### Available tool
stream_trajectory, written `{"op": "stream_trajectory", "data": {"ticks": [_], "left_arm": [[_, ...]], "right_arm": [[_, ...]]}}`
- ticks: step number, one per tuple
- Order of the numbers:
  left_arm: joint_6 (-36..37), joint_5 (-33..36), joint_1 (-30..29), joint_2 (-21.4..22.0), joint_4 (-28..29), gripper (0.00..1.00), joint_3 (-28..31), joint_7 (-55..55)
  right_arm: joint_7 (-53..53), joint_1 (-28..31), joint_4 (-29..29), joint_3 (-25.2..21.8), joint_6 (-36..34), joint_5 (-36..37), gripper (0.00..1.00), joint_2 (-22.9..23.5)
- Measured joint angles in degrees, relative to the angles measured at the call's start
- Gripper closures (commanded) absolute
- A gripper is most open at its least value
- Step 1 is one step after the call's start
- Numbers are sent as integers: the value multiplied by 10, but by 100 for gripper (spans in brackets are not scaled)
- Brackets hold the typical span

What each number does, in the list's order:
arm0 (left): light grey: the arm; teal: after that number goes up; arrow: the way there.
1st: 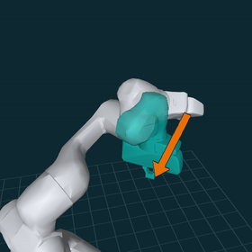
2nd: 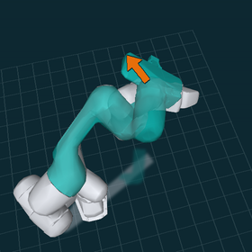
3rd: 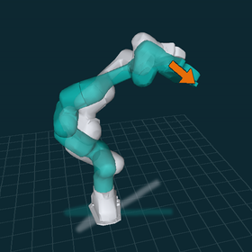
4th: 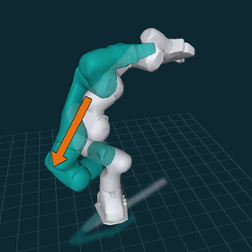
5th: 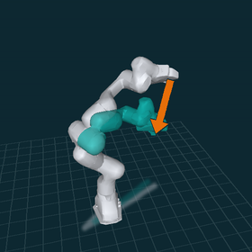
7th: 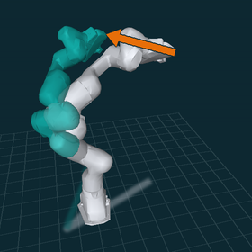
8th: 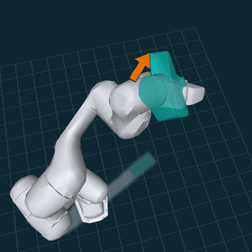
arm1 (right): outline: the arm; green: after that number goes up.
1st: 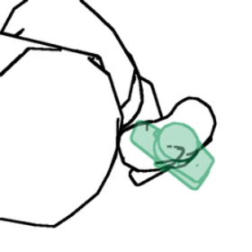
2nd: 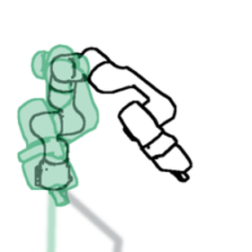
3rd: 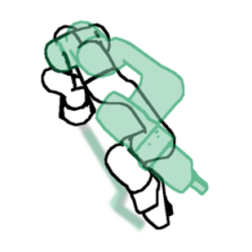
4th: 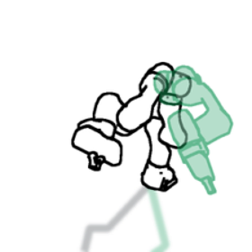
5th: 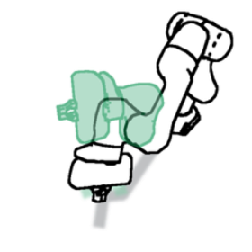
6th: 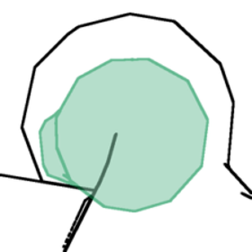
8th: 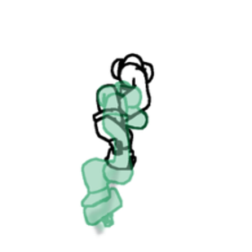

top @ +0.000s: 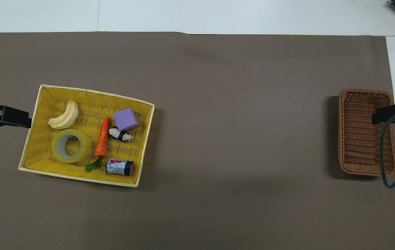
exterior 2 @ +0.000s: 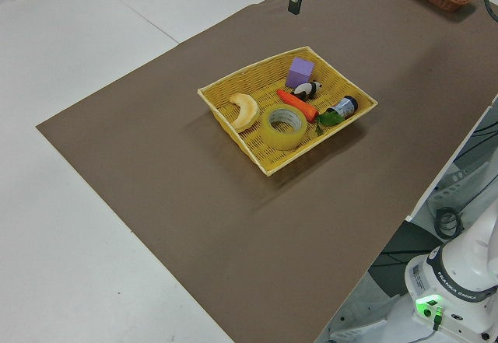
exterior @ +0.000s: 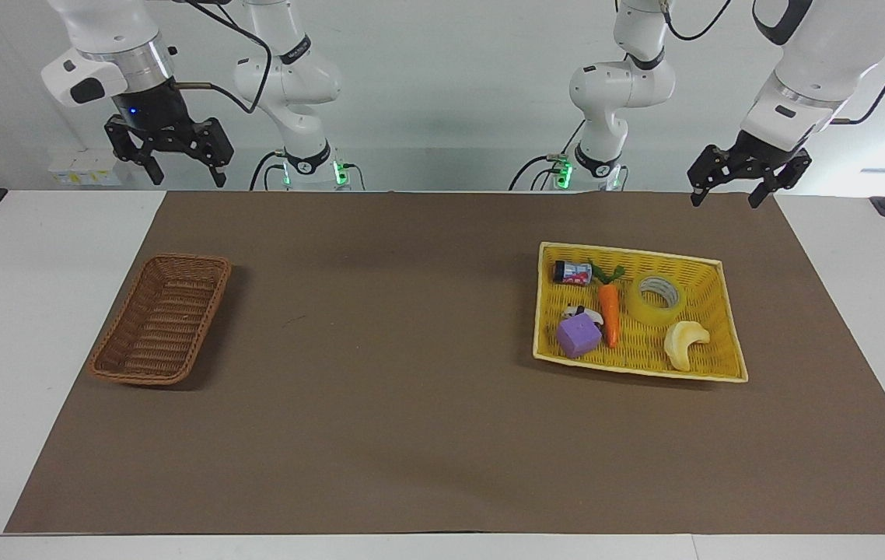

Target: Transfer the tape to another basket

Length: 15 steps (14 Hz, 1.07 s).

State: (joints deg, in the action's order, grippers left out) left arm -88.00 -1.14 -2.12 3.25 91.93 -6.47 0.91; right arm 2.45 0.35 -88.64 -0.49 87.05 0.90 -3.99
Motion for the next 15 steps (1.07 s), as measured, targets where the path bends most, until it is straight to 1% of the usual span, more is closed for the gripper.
{"op": "stream_trajectory", "data": {"ticks": [15], "left_arm": [[1,0,2,12,7,0,5,4]], "right_arm": [[0,0,0,0,0,0,0,0]]}}
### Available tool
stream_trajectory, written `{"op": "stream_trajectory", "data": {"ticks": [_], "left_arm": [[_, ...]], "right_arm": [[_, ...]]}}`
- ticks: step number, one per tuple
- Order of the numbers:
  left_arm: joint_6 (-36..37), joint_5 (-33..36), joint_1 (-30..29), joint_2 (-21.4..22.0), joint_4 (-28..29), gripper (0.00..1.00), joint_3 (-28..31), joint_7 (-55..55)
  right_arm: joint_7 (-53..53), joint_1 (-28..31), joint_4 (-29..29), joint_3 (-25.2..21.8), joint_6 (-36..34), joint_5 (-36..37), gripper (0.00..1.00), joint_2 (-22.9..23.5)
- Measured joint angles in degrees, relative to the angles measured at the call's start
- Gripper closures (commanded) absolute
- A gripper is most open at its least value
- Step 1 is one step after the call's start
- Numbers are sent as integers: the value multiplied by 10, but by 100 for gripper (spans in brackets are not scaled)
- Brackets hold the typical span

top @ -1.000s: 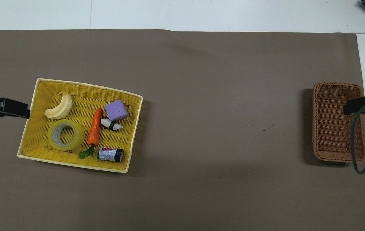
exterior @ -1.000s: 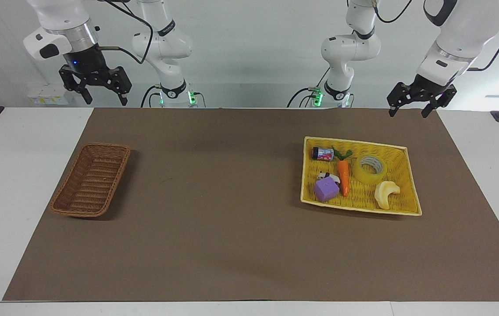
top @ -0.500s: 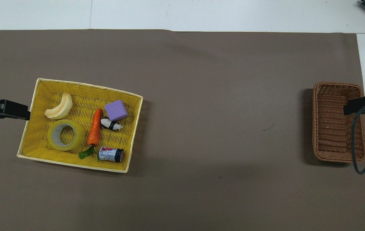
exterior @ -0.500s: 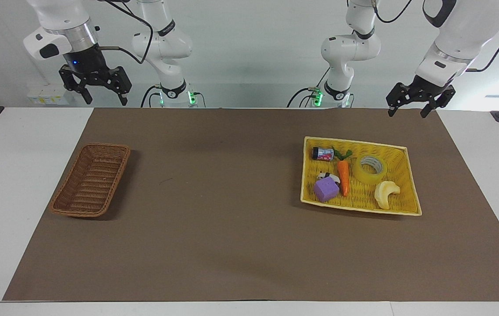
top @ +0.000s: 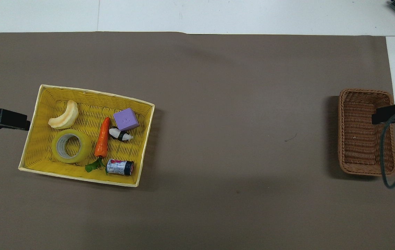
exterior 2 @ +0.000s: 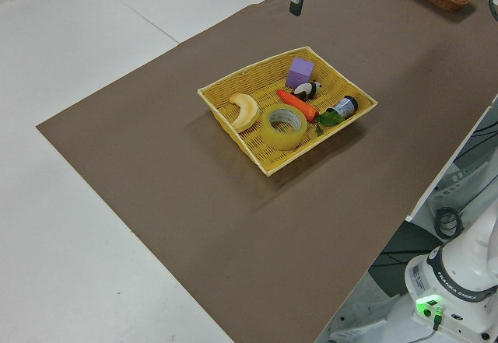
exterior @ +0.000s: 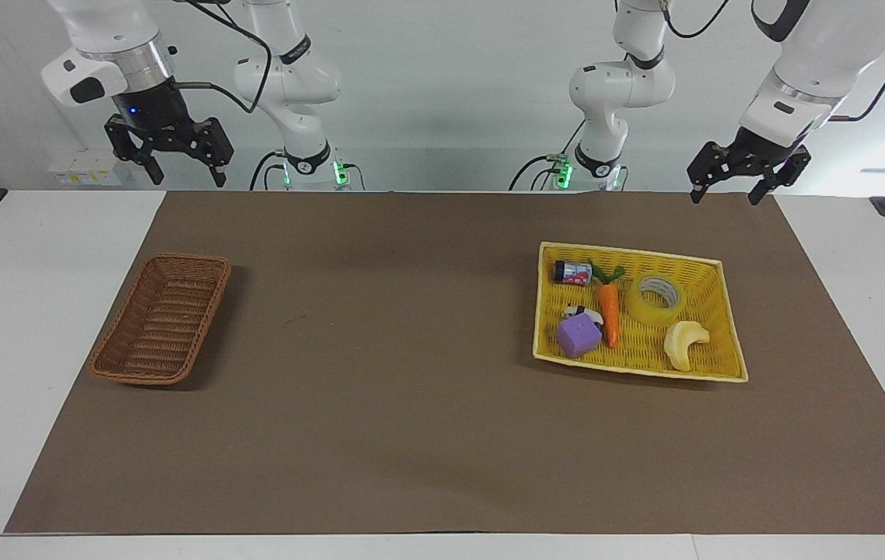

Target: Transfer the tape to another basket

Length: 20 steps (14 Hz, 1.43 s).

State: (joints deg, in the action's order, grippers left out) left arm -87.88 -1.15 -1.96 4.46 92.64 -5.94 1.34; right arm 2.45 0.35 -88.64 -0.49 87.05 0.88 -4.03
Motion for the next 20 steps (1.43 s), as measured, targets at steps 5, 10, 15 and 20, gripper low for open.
{"op": "stream_trajectory", "data": {"ticks": [5,10,15,20], "left_arm": [[0,0,0,0,1,0,2,3],[-1,0,-7,0,12,0,9,12],[-55,0,-24,0,77,0,11,41],[-166,0,-39,2,175,0,11,51]], "right_arm": [[0,0,0,0,0,0,0,0],[0,0,0,0,0,0,0,0],[0,0,-4,0,0,0,0,-1],[0,0,-8,0,0,0,0,-3]]}}
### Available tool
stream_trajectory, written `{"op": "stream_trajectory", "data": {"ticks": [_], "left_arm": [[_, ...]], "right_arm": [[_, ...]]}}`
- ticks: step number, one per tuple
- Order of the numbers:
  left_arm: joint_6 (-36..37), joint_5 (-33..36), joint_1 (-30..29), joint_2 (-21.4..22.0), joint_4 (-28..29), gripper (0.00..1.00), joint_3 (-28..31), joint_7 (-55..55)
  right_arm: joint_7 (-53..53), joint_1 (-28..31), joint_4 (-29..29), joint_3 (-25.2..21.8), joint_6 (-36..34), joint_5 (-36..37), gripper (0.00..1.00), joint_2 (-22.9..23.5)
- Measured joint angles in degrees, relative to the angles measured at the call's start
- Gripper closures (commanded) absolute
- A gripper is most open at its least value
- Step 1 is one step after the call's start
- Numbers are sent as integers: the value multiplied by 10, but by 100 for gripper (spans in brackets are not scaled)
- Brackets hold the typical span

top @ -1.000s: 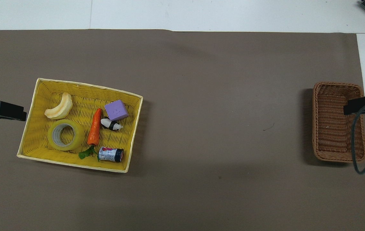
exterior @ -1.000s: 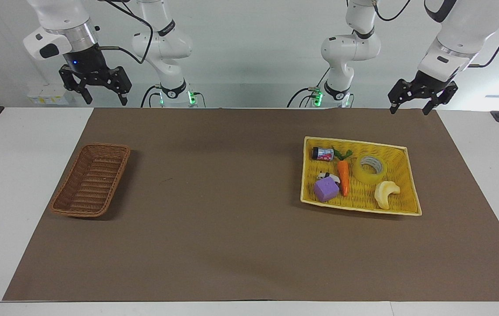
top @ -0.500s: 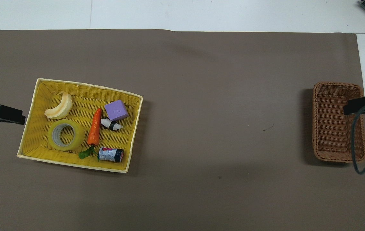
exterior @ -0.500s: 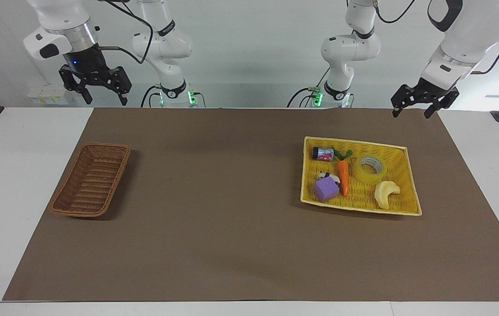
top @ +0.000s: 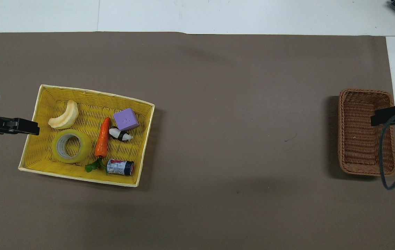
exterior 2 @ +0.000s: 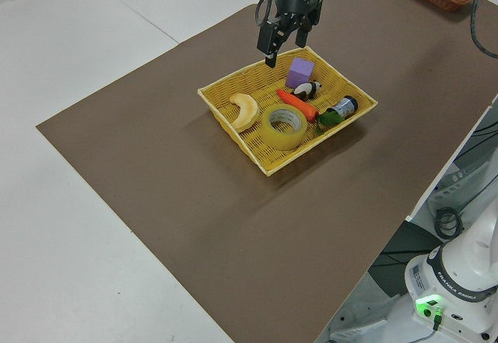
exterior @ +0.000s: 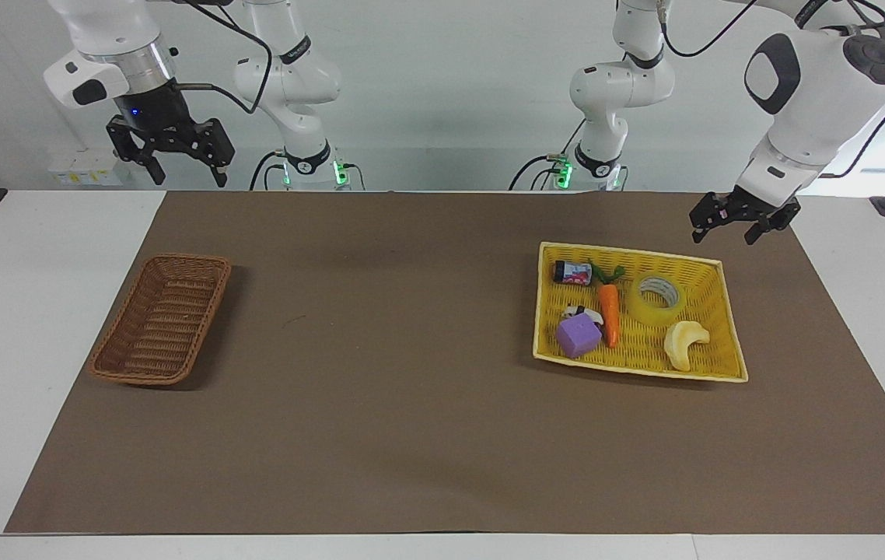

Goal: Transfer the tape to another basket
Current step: 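Reach the left gripper down into the tape roll's center, then grip the tape roll with the left gripper and lift it out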

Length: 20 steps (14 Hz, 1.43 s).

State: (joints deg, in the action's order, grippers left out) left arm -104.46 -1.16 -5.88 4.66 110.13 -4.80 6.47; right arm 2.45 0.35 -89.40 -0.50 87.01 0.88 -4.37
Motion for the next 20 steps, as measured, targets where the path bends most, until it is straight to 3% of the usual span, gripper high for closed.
{"op": "stream_trajectory", "data": {"ticks": [2,4,8,11,13,20], "left_arm": [[-53,0,-3,0,47,0,0,0],[-107,0,-6,-1,95,7,0,0],[-179,0,-13,-25,160,33,0,1],[-236,-7,-13,-57,196,62,0,1],[-277,-20,-13,-75,215,100,0,1],[-295,-23,-15,-87,215,100,0,29]], "right_arm": [[0,0,-1,0,0,0,0,-1],[0,0,-1,0,0,0,0,-1],[0,0,-2,0,0,0,0,-1],[0,0,-3,0,0,0,0,-2],[0,0,-3,0,0,0,0,-2],[0,0,-4,0,0,0,0,-2]]}}
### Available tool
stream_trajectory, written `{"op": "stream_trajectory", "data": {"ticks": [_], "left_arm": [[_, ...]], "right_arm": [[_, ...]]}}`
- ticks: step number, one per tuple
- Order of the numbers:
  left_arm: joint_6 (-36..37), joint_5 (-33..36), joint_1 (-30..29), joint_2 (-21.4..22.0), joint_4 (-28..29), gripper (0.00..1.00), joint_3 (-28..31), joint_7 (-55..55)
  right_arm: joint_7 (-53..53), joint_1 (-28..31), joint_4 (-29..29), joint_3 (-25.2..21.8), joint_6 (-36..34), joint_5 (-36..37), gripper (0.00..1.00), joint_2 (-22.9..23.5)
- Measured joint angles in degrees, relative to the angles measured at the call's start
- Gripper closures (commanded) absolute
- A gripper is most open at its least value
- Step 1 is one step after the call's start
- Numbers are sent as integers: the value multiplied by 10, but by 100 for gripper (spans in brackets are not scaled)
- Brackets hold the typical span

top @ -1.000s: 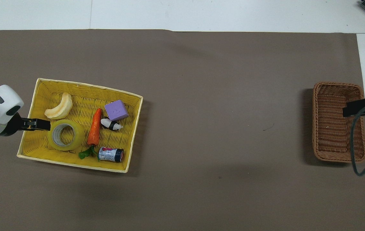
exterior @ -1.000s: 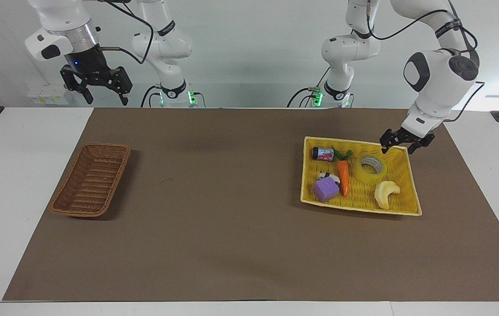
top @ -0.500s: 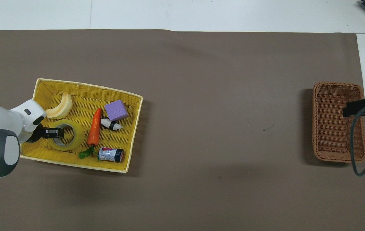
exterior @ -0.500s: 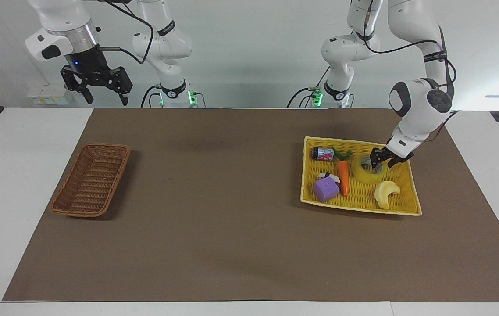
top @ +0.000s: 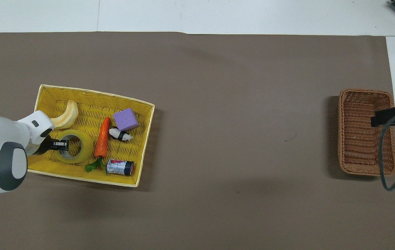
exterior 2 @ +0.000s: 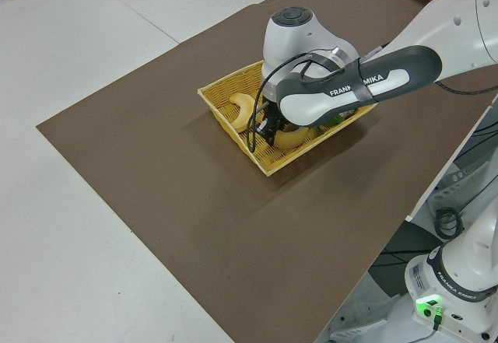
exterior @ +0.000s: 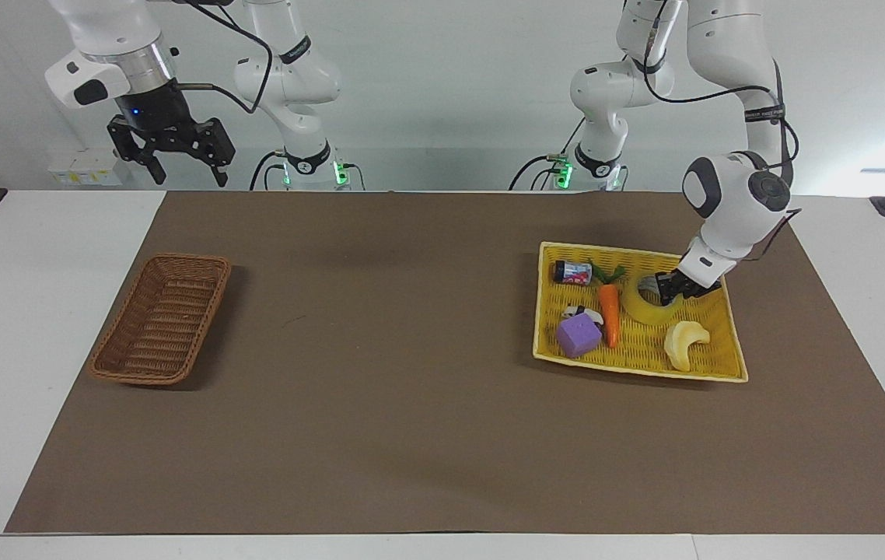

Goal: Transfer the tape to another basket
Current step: 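Grip the tape roll with the left gripper and lift it out, then carry the tape with the left gripper while the right gripper reaches it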

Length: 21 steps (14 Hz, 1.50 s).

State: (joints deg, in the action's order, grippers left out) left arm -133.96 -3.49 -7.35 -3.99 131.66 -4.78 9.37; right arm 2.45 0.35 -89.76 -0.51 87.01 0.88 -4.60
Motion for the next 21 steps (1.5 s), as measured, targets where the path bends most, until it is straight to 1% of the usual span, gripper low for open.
{"op": "stream_trajectory", "data": {"ticks": [1,3,7,10,13,15,17,19,21], "left_arm": [[16,0,-1,0,-13,100,0,1],[71,-1,-2,0,-55,100,0,1],[196,-2,-5,4,-162,100,0,-1],[290,-2,-4,12,-245,100,-6,-28],[383,-1,-4,26,-318,100,-13,-40],[454,-1,-4,37,-367,100,-15,-41],[518,-1,-4,43,-416,100,-19,-41],[539,0,-4,47,-440,100,-23,-45],[538,0,-4,47,-440,100,-30,-50]], "right_arm": [[0,0,0,0,0,0,0,0],[0,0,0,0,-3,0,0,-1],[-6,0,4,0,-10,0,0,-4],[-18,-4,0,2,-7,-6,0,-4],[-18,-14,-20,8,39,-41,0,0],[-18,-33,-29,10,67,-58,0,6],[-13,-48,-34,10,88,-91,0,15],[16,-63,-35,10,117,-133,0,27],[66,-89,-36,10,135,-174,0,36]]}}
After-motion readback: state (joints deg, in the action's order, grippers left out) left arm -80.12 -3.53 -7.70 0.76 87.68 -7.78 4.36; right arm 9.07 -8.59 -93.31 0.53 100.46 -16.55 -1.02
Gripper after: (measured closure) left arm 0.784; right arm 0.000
